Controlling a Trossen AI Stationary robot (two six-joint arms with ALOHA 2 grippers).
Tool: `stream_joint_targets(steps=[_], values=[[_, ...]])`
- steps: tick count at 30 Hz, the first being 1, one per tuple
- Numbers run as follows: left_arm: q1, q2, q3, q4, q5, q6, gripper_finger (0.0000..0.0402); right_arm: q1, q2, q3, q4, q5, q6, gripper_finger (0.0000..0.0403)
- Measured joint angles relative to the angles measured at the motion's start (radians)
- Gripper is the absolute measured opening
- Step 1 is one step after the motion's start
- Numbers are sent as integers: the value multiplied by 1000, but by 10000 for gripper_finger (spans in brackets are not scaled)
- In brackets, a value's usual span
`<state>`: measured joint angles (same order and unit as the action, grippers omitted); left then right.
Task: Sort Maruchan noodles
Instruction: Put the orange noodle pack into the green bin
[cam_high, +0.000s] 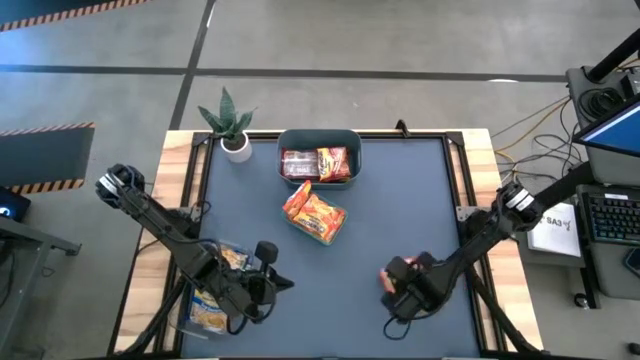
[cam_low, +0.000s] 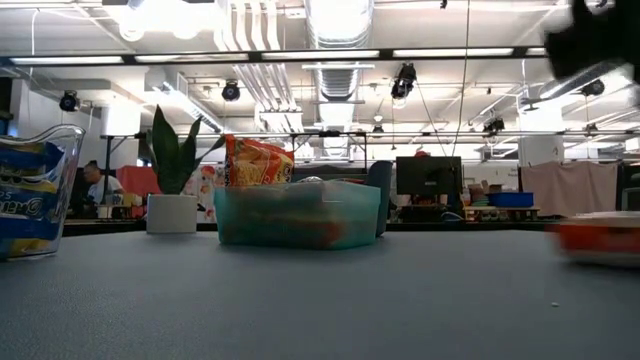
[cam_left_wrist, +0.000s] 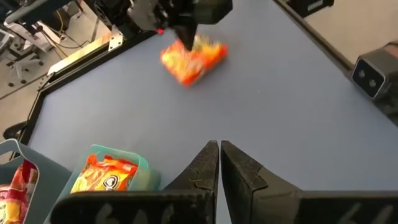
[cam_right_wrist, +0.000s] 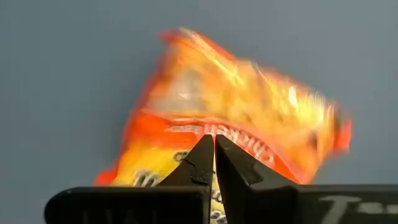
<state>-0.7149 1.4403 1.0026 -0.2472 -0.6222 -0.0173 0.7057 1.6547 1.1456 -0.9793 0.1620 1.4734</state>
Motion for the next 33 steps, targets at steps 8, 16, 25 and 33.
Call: stream_joint_targets(steps=[8,16,25,33], values=[[2,0,-1,46,2,-15,0,39,-79,165,181,592,-334,9],[2,19,-5,65,3,-154,0,149,-177,150,170,615,-453,9],[2,161,-4,297,4,-48,0,278,-239,1,171,615,-301,9],[33,272,10,558,6,103,0,336,-261,-195,186,616,-15,9]])
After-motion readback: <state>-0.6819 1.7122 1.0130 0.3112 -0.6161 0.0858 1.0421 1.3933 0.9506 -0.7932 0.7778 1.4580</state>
